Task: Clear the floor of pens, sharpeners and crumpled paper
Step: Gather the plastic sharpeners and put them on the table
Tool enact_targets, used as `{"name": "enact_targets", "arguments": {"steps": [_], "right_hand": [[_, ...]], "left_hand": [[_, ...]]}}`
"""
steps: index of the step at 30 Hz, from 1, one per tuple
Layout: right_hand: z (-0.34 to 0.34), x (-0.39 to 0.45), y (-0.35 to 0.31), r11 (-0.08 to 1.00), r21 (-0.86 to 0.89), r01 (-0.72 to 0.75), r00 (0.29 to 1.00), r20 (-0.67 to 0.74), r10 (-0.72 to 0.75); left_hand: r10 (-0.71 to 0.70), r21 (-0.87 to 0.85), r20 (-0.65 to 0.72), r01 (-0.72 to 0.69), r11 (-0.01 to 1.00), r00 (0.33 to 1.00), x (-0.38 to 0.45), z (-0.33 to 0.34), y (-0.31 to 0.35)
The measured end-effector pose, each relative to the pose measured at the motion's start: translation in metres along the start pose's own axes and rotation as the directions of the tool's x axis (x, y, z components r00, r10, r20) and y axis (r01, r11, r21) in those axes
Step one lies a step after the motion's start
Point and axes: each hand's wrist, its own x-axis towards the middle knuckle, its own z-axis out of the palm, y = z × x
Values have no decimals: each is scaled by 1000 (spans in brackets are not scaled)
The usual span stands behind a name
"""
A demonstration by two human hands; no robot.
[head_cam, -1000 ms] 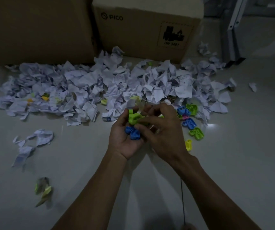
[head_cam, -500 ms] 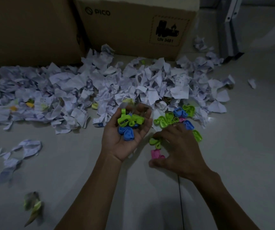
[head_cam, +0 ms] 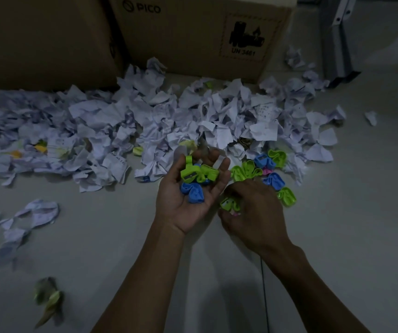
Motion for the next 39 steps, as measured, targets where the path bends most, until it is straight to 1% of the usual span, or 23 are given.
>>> {"name": "enact_targets", "arguments": {"steps": [2,4,5,7,9,12,16,19,20,22,24,25,26,28,29,31,33,35,36,38,39], "right_hand": [[-5,0,-3,993,104,-53,996,-64,60],[-17,0,-8,960,263,-98,978,-152,142],[-23,1,-12,943,321,-83,969,-195,152],[-36,4,-20,927,375,-12,958,-262,118],[-46,9,-33,907,417,57,957,-281,69],[-54,19,-49,899,425,109,965,-263,7],[-54,26,-57,934,338,119,980,-194,-54],[-55,23,-58,941,293,170,980,-146,-132],[-56,22,-59,935,298,192,977,-152,-152],[-58,17,-58,908,365,207,967,-216,-133],[-59,10,-51,890,425,165,953,-300,-34],[-58,7,-44,898,424,115,949,-313,26],[-57,3,-35,914,403,51,954,-290,75],[-50,-6,-14,945,317,-77,980,-152,131],[-45,-12,-7,965,238,-111,988,-79,133],[-36,-24,0,995,35,-98,995,21,97],[-25,-34,2,995,-90,-39,996,81,46],[-16,-41,3,990,-140,-19,995,90,32],[-14,-43,3,988,-150,-20,997,67,31],[-11,-44,2,990,-135,-29,999,8,31],[-12,-44,1,995,-91,-43,999,-17,42]], "left_hand": [[10,-25,-9,-10,1000,1000,-1,0,0],[19,-35,-10,-19,999,1000,-3,1,0],[19,-33,-8,-19,999,1000,-5,2,0],[20,-31,-11,-21,999,1000,-7,3,-1],[30,1,-26,-30,1000,999,-10,3,-2],[33,15,-40,-32,999,999,-18,9,-7],[25,16,-13,-24,1000,1000,-30,20,-14],[18,26,-16,-17,1000,1000,-33,19,-12],[13,25,-16,-12,1000,1000,-34,18,-11],[15,14,-1,-15,1000,1000,-37,18,-9],[26,-7,20,-26,1000,999,-40,17,-8],[21,-24,37,-20,1000,999,-40,17,-6],[11,-41,53,-9,999,999,-41,16,-5],[2,-58,68,2,998,998,-41,13,-2],[4,-59,75,1,998,997,-42,12,-2],[0,-37,80,3,999,997,-42,11,-2],[-1,-22,64,3,1000,998,-43,11,-3],[-9,-24,55,10,1000,998,-43,10,-5],[-11,-23,52,13,1000,999,-44,10,-6],[-13,-25,43,14,1000,999,-44,10,-6],[-15,-25,41,16,1000,999,-43,10,-6]]}}
